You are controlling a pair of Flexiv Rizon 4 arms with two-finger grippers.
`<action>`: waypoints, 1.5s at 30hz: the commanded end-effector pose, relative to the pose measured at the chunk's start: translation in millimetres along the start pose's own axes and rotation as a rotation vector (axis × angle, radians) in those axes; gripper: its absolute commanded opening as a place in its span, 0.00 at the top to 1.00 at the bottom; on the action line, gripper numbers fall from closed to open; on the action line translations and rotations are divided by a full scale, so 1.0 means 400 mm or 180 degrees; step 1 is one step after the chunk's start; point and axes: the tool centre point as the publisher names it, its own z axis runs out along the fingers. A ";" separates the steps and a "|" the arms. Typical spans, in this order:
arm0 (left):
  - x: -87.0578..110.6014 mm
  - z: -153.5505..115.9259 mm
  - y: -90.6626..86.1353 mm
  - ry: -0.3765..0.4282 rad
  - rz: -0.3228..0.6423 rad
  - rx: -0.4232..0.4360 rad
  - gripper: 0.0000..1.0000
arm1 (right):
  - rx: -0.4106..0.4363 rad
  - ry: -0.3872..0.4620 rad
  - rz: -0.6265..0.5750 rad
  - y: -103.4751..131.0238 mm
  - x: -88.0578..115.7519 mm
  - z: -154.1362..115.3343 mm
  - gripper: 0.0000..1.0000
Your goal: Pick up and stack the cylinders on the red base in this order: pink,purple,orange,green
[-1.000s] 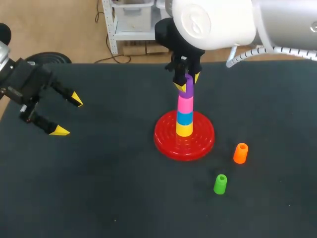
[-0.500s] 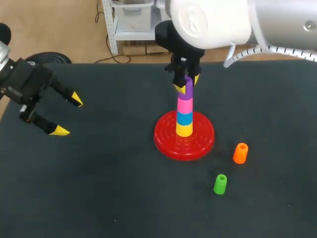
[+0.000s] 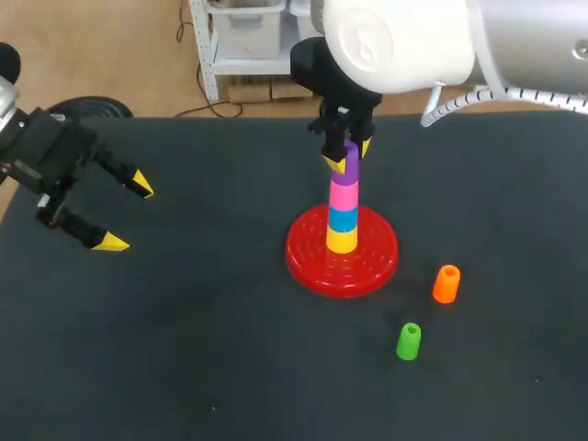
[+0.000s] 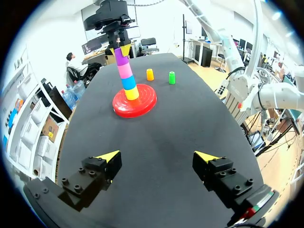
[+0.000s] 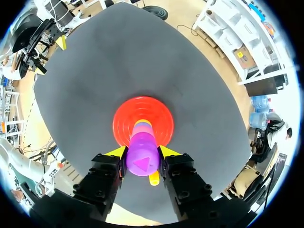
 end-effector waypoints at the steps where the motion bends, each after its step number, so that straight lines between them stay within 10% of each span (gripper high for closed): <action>1: 0.001 0.001 -0.001 -0.0001 0.0005 -0.0006 0.00 | 0.0025 -0.0024 -0.0006 0.006 0.007 0.013 0.37; 2: 0.001 0.001 -0.001 -0.0001 0.0005 -0.0006 0.00 | 0.0046 -0.0030 -0.0016 0.009 0.007 0.011 0.00; 24: 0.001 0.001 -0.001 -0.0001 0.0005 -0.0006 0.00 | 0.0410 -0.0285 0.0157 0.088 0.143 -0.062 0.00; 45: 0.001 0.001 -0.001 -0.0001 0.0005 -0.0006 0.00 | 0.0145 -0.0085 0.0434 0.124 0.316 0.155 0.00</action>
